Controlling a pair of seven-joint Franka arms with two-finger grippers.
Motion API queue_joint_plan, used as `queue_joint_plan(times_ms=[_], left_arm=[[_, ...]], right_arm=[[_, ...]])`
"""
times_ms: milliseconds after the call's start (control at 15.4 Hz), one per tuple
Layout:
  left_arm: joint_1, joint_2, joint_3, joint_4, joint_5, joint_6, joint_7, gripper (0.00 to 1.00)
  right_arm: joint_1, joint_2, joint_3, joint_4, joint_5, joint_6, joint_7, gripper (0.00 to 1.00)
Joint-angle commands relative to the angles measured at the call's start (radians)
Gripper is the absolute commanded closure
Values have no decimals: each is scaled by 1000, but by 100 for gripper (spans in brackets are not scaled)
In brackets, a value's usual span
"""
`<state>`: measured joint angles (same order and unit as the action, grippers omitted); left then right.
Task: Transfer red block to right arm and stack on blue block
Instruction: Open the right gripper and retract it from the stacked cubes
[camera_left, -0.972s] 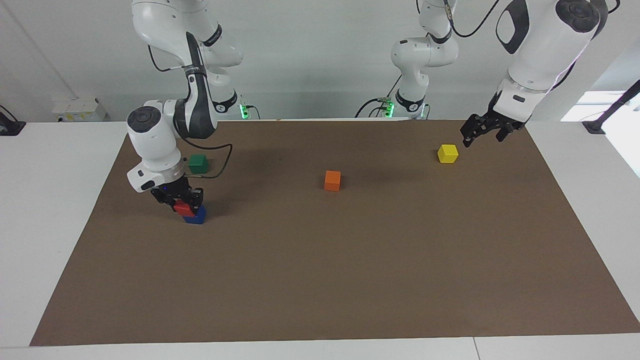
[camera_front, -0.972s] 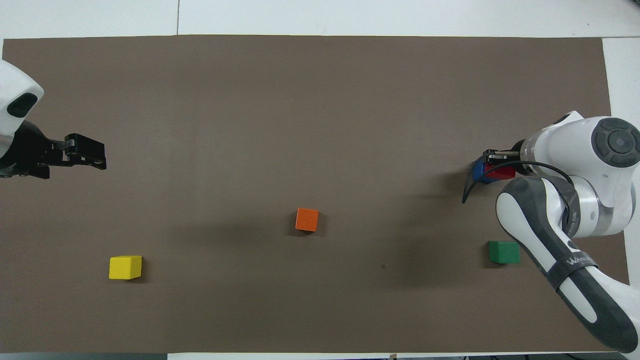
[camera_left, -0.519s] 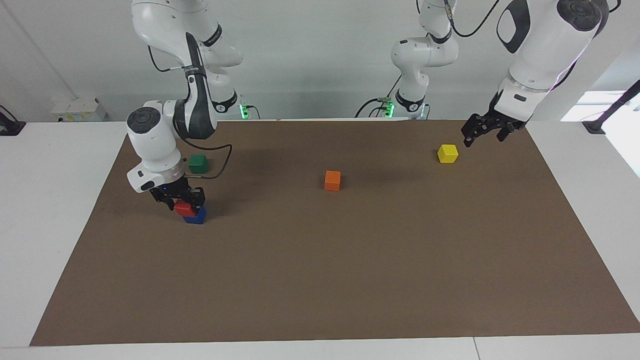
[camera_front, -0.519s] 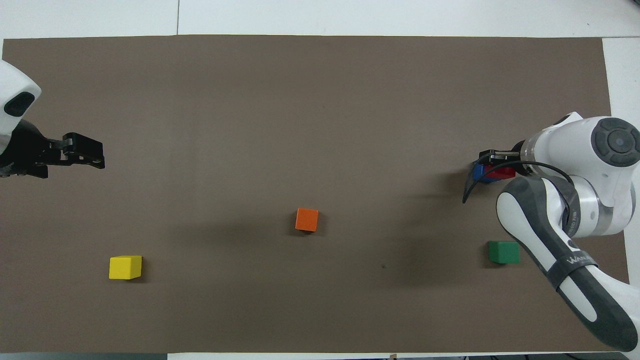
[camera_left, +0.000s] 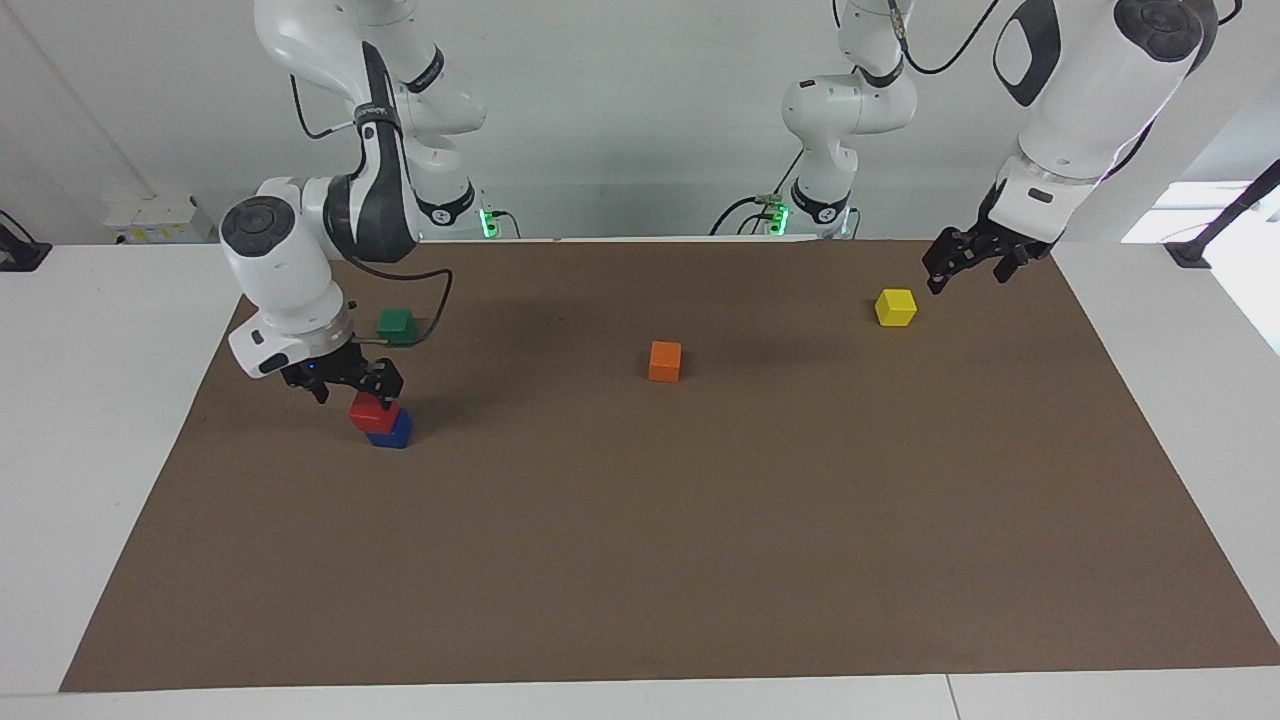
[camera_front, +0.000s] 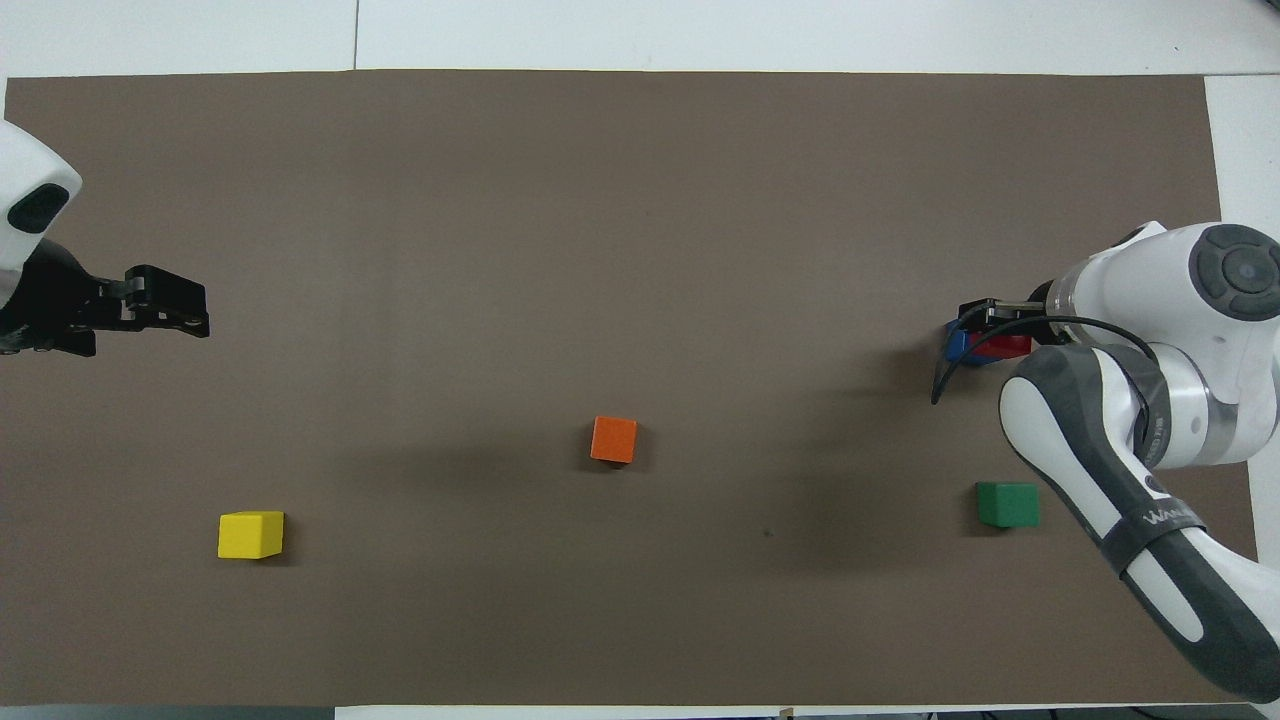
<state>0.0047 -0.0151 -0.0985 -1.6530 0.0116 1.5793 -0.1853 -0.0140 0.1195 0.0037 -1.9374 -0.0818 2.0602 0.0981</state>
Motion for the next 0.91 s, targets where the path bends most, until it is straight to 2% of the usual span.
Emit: queue_joint_plan(times_ms=[0, 259, 583, 843], left_arm=[[-14, -9, 11, 2, 16, 1, 9, 0], [-14, -14, 11, 2, 15, -1, 13, 0], [-14, -14, 13, 2, 15, 4, 115, 0], [-14, -11, 10, 6, 15, 8, 103, 0]], right_arm=[[-12, -33, 5, 80, -4, -119, -101, 0], [-14, -107, 4, 129, 71, -213, -126, 0], [-18, -115, -4, 287, 60, -501, -236, 0], [-31, -155, -10, 298, 57, -545, -262, 0]])
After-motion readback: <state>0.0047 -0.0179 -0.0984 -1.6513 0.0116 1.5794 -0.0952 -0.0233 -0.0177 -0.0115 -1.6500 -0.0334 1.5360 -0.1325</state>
